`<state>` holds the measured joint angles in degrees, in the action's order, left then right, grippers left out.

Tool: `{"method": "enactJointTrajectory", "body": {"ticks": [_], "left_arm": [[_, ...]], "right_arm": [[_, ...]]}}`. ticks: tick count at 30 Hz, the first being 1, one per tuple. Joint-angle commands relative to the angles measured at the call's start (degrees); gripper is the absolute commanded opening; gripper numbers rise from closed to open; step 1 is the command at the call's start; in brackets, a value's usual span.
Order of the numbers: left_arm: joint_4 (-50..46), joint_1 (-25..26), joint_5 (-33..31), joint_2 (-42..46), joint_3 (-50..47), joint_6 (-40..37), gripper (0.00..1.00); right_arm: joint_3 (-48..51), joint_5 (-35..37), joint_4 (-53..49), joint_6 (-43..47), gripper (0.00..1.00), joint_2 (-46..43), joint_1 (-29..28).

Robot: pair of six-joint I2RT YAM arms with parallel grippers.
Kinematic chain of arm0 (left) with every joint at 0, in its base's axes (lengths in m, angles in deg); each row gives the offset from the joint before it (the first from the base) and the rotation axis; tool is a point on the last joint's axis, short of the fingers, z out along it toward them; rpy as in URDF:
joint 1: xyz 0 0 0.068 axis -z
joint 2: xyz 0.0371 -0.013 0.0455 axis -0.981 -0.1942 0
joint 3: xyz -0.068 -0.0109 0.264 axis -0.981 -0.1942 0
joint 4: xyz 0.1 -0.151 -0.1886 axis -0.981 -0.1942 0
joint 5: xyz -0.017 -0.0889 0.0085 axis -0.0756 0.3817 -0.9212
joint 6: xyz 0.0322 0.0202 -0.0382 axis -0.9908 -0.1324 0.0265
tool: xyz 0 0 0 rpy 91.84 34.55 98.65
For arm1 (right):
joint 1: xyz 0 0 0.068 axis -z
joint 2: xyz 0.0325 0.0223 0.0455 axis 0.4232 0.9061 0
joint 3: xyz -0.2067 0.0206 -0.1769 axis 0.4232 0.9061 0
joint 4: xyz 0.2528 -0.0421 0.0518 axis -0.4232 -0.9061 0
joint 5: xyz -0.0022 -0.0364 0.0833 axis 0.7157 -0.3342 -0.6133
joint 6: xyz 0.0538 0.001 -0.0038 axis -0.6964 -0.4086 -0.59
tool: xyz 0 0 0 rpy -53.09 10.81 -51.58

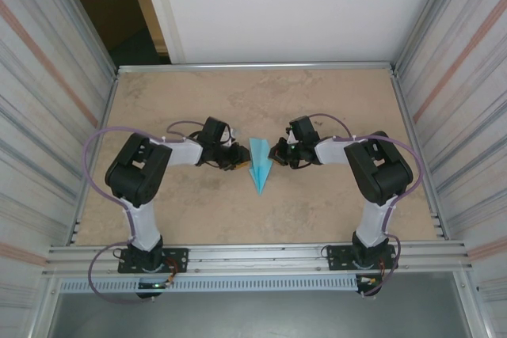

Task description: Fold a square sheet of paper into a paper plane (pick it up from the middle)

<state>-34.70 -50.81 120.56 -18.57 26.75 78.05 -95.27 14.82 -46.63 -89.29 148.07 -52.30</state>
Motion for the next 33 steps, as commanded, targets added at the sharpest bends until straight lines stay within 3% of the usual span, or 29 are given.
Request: {"method": "enactJointTrajectory", "body": {"ticks": [1,7,21,33], "left_arm": [[1.8,0.4,2.6,-1.5,0.9,1.2,0.25],[1.9,-0.2,-0.6,2.7,-1.8,0.6,0.33],[4.7,-0.4,1.2,1.8,-1.2,0.1,0.48],[1.5,-1.5,-2.8,1.7,-0.2,-0.8,0.43]], "right_arm": [[0.6,0.0,-0.8,1.4,0.04,0.7,0.4],[0.9,0.1,-0.8,1.4,0.04,0.5,0.6],[0.5,-0.5,-0.3,1.0,0.04,1.5,0.5],[0.6,-0.4,-0.3,1.0,0.04,1.7,0.6]]}}
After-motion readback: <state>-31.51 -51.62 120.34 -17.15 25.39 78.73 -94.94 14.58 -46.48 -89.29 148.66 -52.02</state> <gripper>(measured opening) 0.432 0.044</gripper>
